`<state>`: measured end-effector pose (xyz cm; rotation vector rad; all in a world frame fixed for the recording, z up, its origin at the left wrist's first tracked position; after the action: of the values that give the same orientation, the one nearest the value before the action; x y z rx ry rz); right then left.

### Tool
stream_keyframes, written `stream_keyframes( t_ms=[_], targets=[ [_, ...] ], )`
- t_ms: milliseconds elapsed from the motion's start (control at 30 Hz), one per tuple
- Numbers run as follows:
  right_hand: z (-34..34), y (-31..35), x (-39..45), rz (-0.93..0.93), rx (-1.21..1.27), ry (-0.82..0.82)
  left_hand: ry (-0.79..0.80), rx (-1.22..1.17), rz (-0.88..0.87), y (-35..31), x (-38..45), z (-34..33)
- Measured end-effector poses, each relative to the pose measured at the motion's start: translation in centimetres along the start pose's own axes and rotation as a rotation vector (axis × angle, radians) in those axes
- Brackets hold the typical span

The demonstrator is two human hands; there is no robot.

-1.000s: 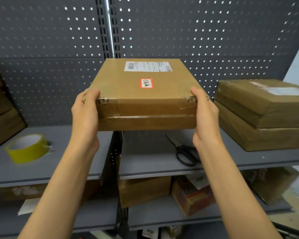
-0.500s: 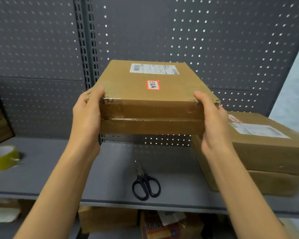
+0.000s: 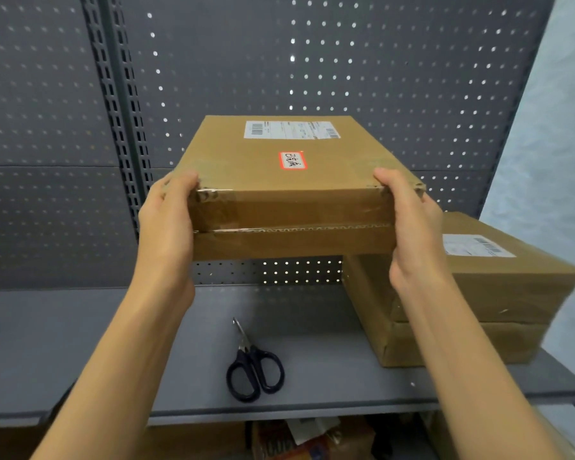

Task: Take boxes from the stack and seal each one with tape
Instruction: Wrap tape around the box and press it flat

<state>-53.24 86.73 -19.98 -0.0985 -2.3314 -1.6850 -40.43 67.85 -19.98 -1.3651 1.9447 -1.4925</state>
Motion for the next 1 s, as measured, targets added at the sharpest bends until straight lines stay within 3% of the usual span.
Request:
stream_keyframes(
  t_ms=[367, 1000],
  targets=[
    [5.3, 0.7, 2.3, 0.001, -0.02, -0.024, -0.004, -0.004, 0.032, 1.5, -3.1, -5.3],
    [20.3, 1.5, 10.0, -0.067, -0.132, -0.073, 0.049, 0.017, 0.112, 8.6, -9.6, -19.4]
  ],
)
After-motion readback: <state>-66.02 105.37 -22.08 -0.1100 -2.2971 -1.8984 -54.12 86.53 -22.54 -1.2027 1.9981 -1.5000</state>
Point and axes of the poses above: each hand's wrist, its own x-axis towards the middle knuckle, its own z-axis out of the back of the hand, y = z × x, the point moved 3 cm from there along x, towards the middle knuckle, and after that the axes turned 8 degrees about -x, right-handed, at the moved point
